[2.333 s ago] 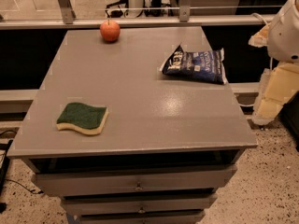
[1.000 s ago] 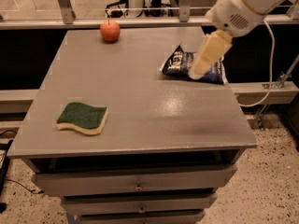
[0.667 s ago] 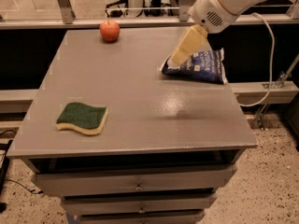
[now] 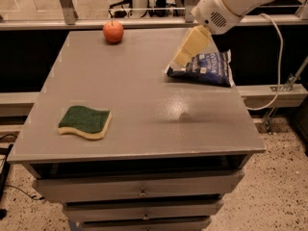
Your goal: Move apple near sponge
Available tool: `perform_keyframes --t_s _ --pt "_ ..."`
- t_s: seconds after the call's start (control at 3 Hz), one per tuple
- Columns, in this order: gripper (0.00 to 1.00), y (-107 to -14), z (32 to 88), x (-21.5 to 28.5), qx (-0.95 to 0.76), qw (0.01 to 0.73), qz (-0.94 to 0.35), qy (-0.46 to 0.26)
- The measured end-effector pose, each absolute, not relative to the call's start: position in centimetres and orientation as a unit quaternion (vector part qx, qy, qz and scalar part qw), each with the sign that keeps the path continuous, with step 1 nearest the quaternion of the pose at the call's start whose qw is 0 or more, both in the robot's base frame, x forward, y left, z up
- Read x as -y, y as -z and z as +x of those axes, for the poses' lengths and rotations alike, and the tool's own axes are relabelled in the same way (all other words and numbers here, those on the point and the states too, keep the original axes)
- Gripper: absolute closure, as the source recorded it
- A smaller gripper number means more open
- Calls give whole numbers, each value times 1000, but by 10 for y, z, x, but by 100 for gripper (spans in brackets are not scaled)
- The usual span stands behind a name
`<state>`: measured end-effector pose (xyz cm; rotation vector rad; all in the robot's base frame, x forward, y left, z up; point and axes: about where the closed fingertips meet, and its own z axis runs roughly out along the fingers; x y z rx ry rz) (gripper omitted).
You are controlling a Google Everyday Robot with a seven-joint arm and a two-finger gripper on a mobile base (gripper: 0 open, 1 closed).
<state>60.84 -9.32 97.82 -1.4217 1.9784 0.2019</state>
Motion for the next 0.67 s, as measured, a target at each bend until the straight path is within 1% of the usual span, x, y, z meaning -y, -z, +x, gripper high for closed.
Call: perform_keyframes --t_s 0.33,0.67 --pt "0 -972 628 65 -756 361 -534 -112" --pt "0 -964 668 28 -749 394 -511 -152"
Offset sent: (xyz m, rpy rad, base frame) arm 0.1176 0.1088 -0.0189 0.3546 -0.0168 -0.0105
